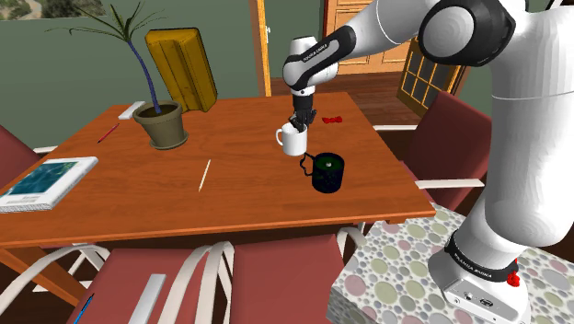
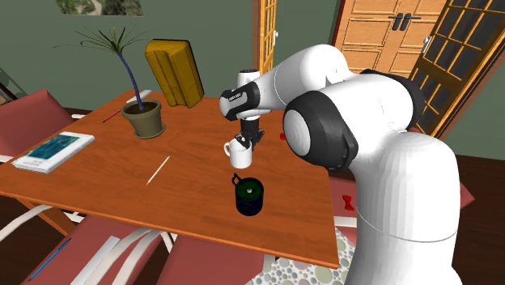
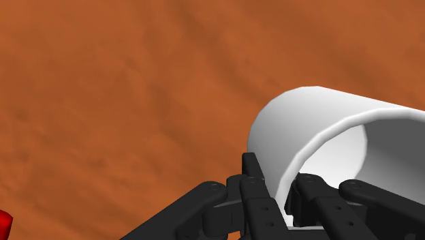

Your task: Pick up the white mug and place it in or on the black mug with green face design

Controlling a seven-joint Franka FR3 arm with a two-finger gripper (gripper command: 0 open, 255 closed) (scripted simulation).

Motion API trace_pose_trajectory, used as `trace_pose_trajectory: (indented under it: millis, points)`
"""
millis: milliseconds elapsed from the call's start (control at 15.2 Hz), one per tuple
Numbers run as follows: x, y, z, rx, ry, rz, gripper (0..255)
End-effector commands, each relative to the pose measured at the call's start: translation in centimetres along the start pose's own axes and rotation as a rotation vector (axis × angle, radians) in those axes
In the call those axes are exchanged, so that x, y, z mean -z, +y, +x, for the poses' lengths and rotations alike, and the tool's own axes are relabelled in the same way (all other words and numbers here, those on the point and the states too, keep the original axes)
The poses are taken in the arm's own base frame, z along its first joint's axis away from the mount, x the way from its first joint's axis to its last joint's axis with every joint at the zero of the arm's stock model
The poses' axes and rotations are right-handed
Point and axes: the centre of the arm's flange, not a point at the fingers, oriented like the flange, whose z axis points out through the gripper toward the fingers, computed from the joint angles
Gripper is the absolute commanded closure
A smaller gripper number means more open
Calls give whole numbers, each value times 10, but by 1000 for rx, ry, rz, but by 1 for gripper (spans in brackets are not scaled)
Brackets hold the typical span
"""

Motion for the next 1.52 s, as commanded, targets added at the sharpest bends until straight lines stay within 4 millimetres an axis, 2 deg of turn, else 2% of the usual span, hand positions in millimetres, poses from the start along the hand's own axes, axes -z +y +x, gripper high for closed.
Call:
trace_pose_trajectory:
  millis: [0, 132, 1452]
  points:
    - [0, 0, 0, 0, 0, 0, 255]
    - [0, 0, 0, 0, 0, 0, 255]
    - [105, -1, -4, 0, 0, 0, 255]
